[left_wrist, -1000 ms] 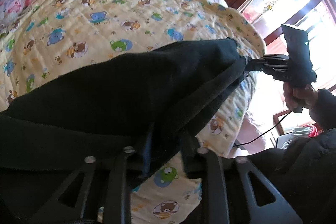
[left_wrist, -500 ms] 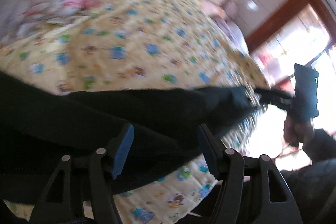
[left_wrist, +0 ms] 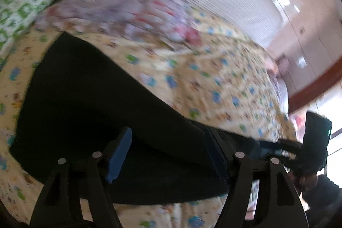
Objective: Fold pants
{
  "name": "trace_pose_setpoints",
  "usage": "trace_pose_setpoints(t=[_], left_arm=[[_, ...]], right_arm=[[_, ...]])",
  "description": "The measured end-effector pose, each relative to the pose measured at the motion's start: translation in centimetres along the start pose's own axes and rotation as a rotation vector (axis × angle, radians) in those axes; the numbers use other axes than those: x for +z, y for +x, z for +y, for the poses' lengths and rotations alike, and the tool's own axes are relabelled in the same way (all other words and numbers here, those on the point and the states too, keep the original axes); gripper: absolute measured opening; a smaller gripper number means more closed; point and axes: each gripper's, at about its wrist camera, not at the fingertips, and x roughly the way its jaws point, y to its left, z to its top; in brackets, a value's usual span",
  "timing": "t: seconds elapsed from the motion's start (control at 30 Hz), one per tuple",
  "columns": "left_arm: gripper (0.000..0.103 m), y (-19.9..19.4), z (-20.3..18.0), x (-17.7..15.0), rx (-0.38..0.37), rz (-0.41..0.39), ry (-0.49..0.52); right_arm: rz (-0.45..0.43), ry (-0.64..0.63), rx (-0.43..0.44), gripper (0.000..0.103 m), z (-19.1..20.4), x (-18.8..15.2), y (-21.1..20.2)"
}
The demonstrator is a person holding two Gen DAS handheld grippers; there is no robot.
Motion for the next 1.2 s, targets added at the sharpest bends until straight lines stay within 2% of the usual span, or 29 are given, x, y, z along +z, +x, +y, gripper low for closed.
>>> trace_pose_setpoints(t=[0.17,0.37,0.5,0.67,0.83,0.87,0.9,0.93,0.97,1.0,1.03,1.1,1.2], left_arm=[[0.074,-1.4,4.1,2.9,0.108,-0.044,-0.074],[0.077,-2.3,7.5,6.6,0.178,-0.085,-0.099],[0.077,-1.5,9.7,9.1,0.213,-0.068,-0.094],[0.077,0.8,11.9,11.7,0.214,-0.028,-0.085],[0.075,3.5,13.2,13.0,0.205,0.032,-0.068],[0.069,3.9,13.2,13.1,0.208,0.044,-0.059],[0.055,4.3,13.2,13.1,0.209,0.057,-0.051],[0.046,4.8,13.3,13.1,0.193,0.076,-0.042],[0.028,5.0,13.4,13.1,0.18,0.089,-0.04],[0.015,5.2,13.4,13.0,0.18,0.096,-0.034],[0.013,5.1,13.3,12.8,0.19,0.092,-0.019],[0.01,4.4,12.9,12.5,0.195,0.071,0.001],[0.007,2.6,12.5,12.0,0.189,0.033,0.003]], right_arm=[[0.047,-0.045,0.031,0.052,2.6,2.9,4.3],[0.096,-0.03,0.075,0.052,4.2,5.7,8.3],[0.134,-0.02,0.078,0.052,4.7,7.1,10.8],[0.173,0.015,0.084,0.052,4.5,8.0,13.4],[0.182,0.022,0.098,0.052,4.9,8.8,14.8],[0.185,0.018,0.099,0.052,5.0,8.9,15.0],[0.187,0.012,0.098,0.052,5.2,9.1,15.2],[0.188,0.006,0.1,0.05,5.4,9.2,15.4],[0.189,0.001,0.109,0.047,5.6,9.3,15.4],[0.19,-0.01,0.12,0.037,5.8,9.3,15.5],[0.19,-0.023,0.117,0.022,6.1,9.4,15.6],[0.186,-0.059,0.099,0.008,6.7,9.3,15.4],[0.152,-0.084,0.094,0.007,7.3,9.3,14.4]])
